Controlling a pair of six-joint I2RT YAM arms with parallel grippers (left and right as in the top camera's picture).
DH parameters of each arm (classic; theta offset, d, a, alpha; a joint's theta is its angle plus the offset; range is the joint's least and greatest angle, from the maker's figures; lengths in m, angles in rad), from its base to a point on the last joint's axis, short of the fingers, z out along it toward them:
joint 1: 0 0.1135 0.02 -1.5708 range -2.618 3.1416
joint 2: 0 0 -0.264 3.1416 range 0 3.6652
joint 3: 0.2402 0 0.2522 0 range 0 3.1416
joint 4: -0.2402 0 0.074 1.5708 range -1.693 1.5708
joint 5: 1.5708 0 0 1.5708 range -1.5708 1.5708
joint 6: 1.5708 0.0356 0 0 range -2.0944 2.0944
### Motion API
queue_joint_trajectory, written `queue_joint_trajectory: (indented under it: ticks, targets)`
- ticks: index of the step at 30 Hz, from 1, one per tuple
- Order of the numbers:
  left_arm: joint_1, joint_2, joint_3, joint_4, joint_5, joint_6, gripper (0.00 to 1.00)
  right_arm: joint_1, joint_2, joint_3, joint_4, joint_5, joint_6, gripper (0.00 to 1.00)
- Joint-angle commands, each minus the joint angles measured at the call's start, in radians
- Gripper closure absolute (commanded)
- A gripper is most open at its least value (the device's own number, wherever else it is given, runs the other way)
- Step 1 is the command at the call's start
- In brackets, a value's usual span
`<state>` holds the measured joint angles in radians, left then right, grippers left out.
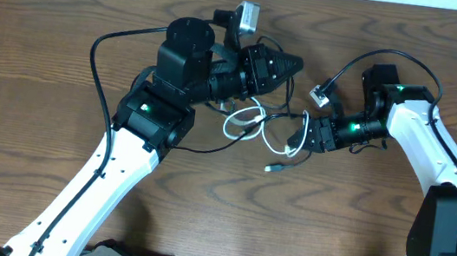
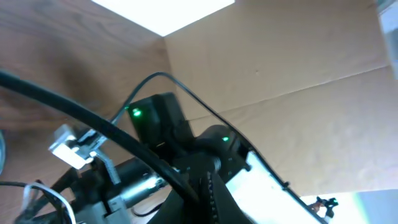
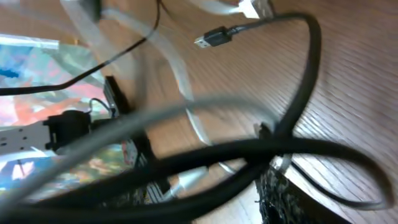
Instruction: Untangle cables
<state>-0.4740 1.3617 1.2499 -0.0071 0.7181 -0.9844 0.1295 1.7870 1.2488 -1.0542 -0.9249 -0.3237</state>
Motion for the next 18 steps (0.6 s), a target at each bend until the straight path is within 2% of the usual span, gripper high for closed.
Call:
queue_joint_trajectory:
  ticks: [1, 6, 11, 18]
  targets:
    - [-0.001, 0.002, 0.012, 0.033, 0.027, -0.081, 0.92, 0.004, 0.005, 0.005, 0.004, 0.029, 0.017, 0.48]
    - [-0.001, 0.001, 0.012, 0.040, 0.027, -0.104, 0.92, 0.004, 0.005, 0.005, 0.004, 0.062, 0.018, 0.51]
    - [-0.001, 0.001, 0.012, 0.067, 0.030, -0.122, 0.92, 0.004, 0.005, 0.005, 0.020, 0.193, 0.101, 0.52]
    - [-0.001, 0.001, 0.012, 0.069, 0.031, -0.129, 0.92, 0.004, 0.005, 0.005, 0.078, 0.480, 0.389, 0.51]
